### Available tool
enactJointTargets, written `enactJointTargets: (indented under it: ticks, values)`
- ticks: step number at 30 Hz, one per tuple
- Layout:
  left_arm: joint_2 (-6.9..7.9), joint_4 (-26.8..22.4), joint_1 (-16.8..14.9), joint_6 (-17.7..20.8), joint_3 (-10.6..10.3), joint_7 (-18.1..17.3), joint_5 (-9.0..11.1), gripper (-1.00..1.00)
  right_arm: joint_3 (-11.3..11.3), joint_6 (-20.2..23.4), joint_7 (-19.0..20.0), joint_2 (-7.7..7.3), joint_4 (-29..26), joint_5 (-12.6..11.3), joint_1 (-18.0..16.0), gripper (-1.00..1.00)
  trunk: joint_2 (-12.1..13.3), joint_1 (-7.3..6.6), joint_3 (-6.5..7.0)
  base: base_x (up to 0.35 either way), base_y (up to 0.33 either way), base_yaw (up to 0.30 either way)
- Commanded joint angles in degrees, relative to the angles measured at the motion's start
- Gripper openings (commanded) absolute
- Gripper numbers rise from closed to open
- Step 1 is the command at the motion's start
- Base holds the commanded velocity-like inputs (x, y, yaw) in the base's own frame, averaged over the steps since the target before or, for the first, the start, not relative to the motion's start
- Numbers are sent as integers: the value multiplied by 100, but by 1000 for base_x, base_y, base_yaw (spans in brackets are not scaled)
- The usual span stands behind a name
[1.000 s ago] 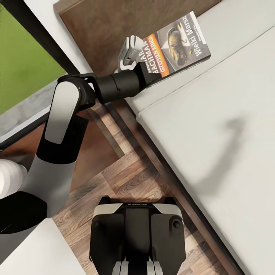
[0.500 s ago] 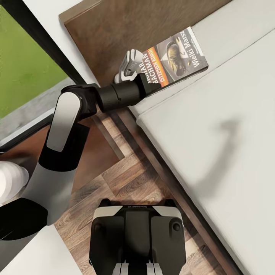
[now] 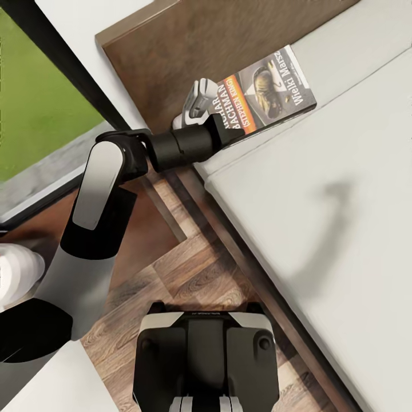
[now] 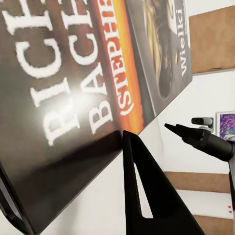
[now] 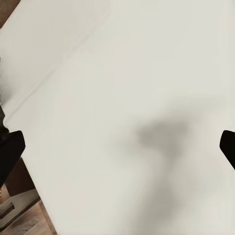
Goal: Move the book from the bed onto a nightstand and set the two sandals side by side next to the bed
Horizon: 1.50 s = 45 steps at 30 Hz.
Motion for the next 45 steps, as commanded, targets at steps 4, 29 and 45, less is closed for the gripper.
enactJointTargets:
  ticks: [4, 29, 45]
  values:
    - [-1, -5, -7, 12, -11, 57, 58, -100, -2, 18, 32, 1, 2, 21, -5, 100, -4, 1, 35, -145, 0, 0]
    - [-36, -12, -154, 16, -20, 56, 63, -100, -2, 18, 32, 2, 0, 23, -4, 100, -4, 1, 271, -115, 0, 0]
    - [-29, -8, -249, 196, 10, 42, 92, -100, -2, 18, 32, 2, 0, 22, -4, 100, -4, 1, 422, -6, 0, 0]
